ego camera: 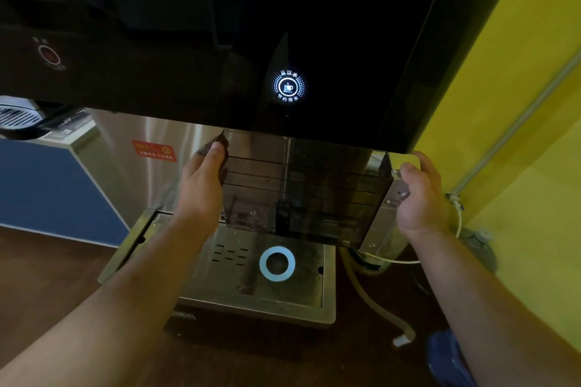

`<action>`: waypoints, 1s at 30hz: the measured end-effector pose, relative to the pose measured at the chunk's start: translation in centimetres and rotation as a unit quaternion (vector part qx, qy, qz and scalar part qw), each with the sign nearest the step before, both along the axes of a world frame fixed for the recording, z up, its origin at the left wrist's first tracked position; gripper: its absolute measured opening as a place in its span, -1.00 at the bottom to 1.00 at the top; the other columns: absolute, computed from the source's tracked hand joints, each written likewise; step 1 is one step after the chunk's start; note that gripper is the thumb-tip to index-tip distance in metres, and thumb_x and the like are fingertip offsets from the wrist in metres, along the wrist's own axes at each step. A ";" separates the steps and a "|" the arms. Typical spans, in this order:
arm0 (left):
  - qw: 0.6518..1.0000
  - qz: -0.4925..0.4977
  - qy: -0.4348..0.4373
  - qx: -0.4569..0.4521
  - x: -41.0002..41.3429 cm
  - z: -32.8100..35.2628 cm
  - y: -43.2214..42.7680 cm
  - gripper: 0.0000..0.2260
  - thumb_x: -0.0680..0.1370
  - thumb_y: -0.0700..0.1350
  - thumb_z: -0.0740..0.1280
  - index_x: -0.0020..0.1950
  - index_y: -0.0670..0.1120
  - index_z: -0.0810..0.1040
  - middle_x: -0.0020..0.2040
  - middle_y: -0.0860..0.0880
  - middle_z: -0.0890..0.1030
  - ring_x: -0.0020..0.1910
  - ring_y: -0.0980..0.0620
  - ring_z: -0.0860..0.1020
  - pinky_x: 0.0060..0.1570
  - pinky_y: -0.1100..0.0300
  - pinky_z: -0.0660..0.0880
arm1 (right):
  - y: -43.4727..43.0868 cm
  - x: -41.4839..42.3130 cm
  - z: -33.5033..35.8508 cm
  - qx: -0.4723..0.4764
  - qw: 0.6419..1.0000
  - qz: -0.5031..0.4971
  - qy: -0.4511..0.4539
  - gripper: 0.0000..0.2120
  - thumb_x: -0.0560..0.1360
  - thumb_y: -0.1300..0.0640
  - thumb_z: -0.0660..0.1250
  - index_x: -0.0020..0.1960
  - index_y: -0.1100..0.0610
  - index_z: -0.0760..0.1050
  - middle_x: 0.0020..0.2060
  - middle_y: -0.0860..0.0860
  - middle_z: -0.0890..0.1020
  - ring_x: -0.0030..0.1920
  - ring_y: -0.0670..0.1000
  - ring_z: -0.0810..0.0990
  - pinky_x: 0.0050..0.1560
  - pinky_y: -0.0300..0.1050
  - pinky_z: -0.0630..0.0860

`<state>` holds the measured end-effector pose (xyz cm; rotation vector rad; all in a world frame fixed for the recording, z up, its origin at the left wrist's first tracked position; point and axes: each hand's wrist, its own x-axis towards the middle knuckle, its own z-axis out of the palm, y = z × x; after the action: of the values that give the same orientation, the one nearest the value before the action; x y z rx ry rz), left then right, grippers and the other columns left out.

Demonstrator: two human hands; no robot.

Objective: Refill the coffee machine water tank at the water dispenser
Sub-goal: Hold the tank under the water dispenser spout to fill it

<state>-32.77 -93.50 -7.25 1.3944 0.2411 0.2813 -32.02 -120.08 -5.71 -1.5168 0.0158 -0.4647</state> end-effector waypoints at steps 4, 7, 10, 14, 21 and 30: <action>1.000 0.006 -0.005 -0.009 0.1 0.0 0.0 -0.85 0.69 0.00 0.15 0.08 0.08 0.51 0.04 0.04 0.61 0.09 0.12 0.57 0.05 0.26 0.45 | 0.2 -0.2 0.3 -0.018 1.000 0.001 0.001 -0.54 0.36 0.09 0.13 0.10 0.43 0.37 -0.20 0.12 0.52 -0.05 0.23 0.39 -0.31 -0.48 0.37; 1.000 0.010 -0.009 -0.016 0.0 0.0 -0.1 -0.84 0.69 -0.02 0.14 0.03 0.09 0.51 -0.03 0.07 0.63 0.00 0.18 0.59 -0.02 0.32 0.46 | 0.3 -0.3 0.5 -0.021 1.000 -0.002 0.002 -0.49 0.35 0.10 0.12 0.14 0.48 0.34 -0.28 -0.09 0.44 -0.32 -0.08 0.47 -0.31 -0.49 0.37; 1.000 0.009 -0.009 -0.017 -0.2 0.1 -0.3 -0.84 0.69 -0.02 0.14 0.01 0.10 0.50 -0.01 0.05 0.63 -0.05 0.21 0.60 -0.08 0.35 0.47 | 0.4 -0.5 0.6 -0.010 1.000 -0.001 0.010 -0.60 0.35 0.10 0.14 0.07 0.32 0.47 -0.28 -0.03 0.46 -0.34 -0.22 0.48 -0.23 -0.38 0.41; 0.999 0.024 -0.006 -0.032 -0.2 0.2 -0.2 -0.84 0.69 -0.02 0.13 0.00 0.07 0.49 -0.12 0.07 0.62 -0.11 0.21 0.64 -0.23 0.41 0.50 | 0.7 -0.8 0.8 -0.037 0.999 0.002 0.007 -0.54 0.37 0.14 0.12 0.14 0.44 0.42 0.09 0.24 0.37 -0.14 0.17 0.42 -0.32 -0.52 0.36; 1.000 0.020 0.009 -0.020 -0.4 0.0 0.4 -0.72 0.71 -0.02 0.08 -0.06 -0.02 0.53 -0.26 0.10 0.68 -0.15 0.17 0.64 -0.06 0.30 0.51 | 0.8 -0.9 1.2 -0.054 0.998 -0.005 0.015 -0.88 0.37 0.14 0.13 -0.23 -0.08 0.36 -0.26 -0.11 0.43 -0.36 -0.42 0.48 -0.30 -0.56 0.33; 0.940 0.158 -0.190 0.235 -2.8 -0.1 0.4 -0.93 0.54 -0.12 0.19 -0.14 -0.04 0.40 -0.24 0.03 0.38 -0.29 0.22 0.38 -0.22 0.36 0.35 | 0.6 -1.2 1.3 -0.058 0.998 0.005 0.010 -0.78 0.38 0.06 0.19 -0.04 0.11 0.49 -0.23 0.14 0.50 -0.22 0.10 0.43 -0.29 -0.42 0.37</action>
<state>-35.54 -93.09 -7.30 1.7339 0.0744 0.9148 -33.18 -119.44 -4.38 -1.6355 -0.0044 -0.4492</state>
